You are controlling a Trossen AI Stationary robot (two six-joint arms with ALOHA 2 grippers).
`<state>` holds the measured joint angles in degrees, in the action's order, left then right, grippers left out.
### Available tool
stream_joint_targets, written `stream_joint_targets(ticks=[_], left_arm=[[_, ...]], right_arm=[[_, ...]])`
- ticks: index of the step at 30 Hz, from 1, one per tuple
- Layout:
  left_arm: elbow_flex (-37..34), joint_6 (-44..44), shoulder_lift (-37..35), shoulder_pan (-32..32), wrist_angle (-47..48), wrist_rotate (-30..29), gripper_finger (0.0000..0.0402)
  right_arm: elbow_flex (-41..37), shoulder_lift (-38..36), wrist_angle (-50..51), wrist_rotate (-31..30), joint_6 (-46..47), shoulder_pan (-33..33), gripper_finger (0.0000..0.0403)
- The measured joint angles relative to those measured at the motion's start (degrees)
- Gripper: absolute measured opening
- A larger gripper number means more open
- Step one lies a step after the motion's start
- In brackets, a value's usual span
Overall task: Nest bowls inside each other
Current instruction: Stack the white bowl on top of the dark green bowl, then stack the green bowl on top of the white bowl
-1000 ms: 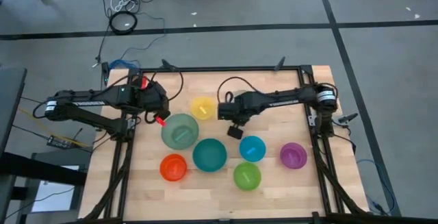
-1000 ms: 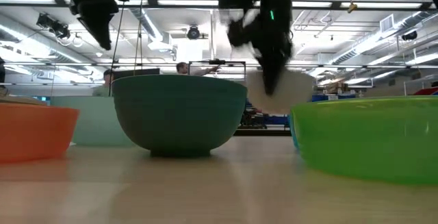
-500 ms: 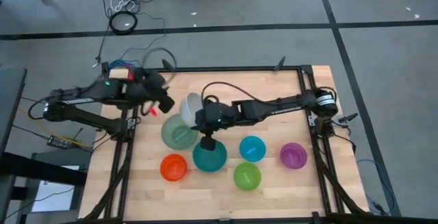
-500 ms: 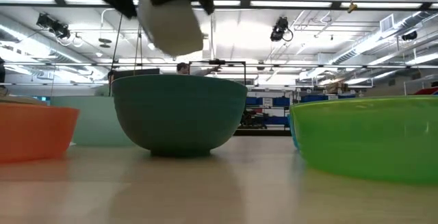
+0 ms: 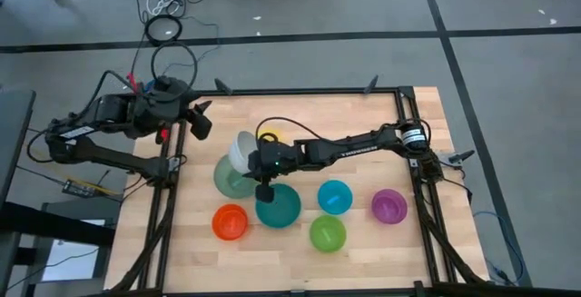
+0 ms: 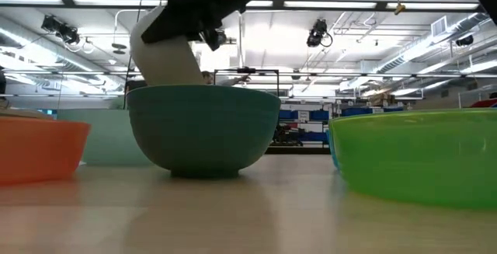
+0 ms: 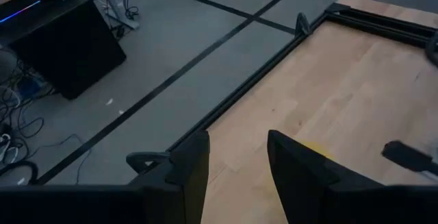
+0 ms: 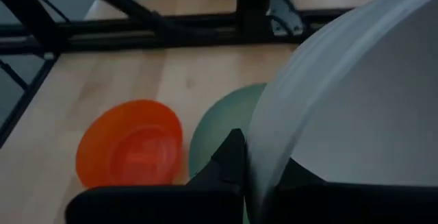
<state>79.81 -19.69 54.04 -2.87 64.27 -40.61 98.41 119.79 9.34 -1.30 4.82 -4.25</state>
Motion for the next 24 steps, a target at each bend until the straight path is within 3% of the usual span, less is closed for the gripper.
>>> stream_joint_targets(ticks=[9,19,24], left_arm=[[-0.1,0.0,0.1,0.0,0.2,0.3,0.0156],[-0.1,-0.1,0.1,0.0,1.3,0.4,0.0156],[-0.1,-0.1,0.1,0.0,2.1,0.4,0.0157]], right_arm=[[-0.1,3.3,-1.5,1.8,0.8,-0.6,0.0006],[0.0,3.9,-1.8,3.0,3.5,-0.8,0.0121],[0.0,2.6,2.6,2.2,2.5,-0.7,0.0151]])
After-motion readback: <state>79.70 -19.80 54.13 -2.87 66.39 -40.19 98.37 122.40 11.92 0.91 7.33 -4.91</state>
